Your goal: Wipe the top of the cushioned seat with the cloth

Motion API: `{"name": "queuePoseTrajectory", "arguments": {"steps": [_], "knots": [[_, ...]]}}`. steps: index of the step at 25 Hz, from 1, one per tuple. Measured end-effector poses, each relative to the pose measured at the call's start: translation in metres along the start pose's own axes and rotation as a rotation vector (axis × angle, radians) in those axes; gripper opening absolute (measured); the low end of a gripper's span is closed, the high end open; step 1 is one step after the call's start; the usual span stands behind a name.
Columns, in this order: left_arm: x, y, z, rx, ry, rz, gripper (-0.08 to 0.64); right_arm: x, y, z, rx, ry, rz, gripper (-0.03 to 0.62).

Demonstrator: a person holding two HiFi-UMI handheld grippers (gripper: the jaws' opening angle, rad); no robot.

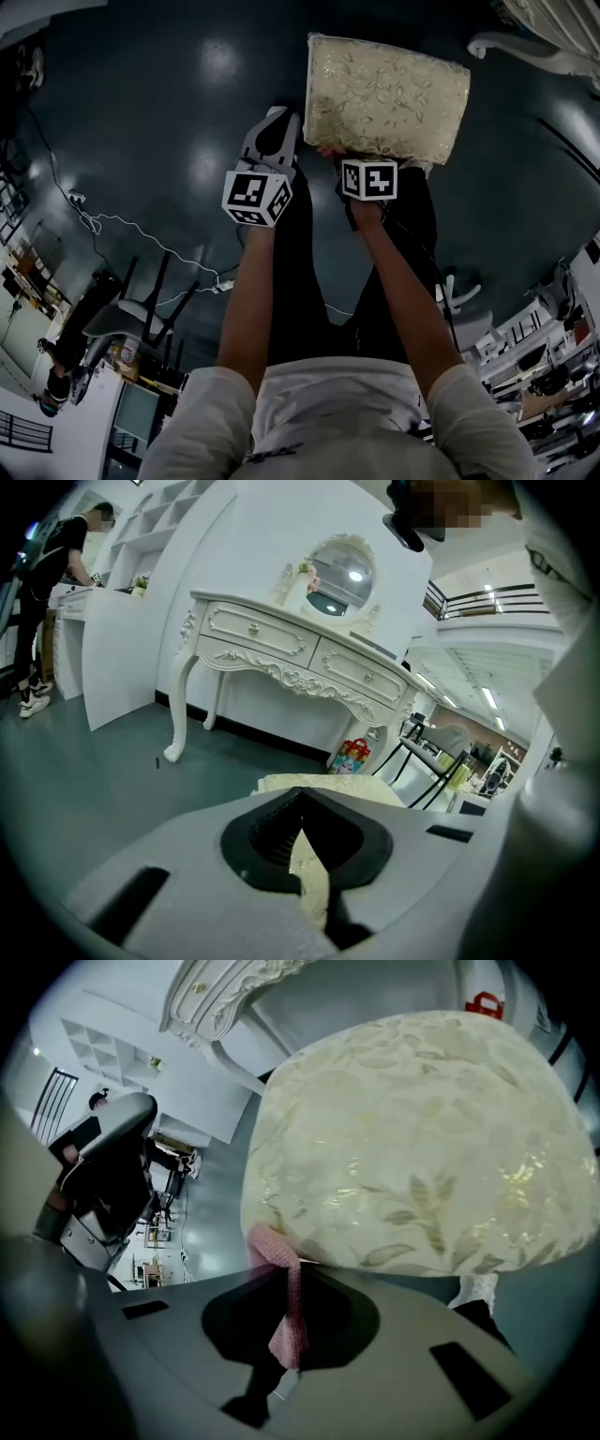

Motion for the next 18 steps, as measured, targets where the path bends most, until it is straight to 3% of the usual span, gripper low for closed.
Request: {"name": "queuePoseTrajectory", "arguments": {"steps": [18], "knots": [[-0.036, 0.13, 0.078, -0.19, -0.083, 0.034, 0.012, 0.003, 0.154, -0.114, -0.147, 0.147, 0.151, 0.025]]}}
Point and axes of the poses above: the fingertips, and each gripper's own axes: z forward along the fingers, y to its right, x out of its top, the point moved 6 cm from there along -z, backward along the fingers, and after that the axes turned 11 degrees about y, right-handed, at the moved point
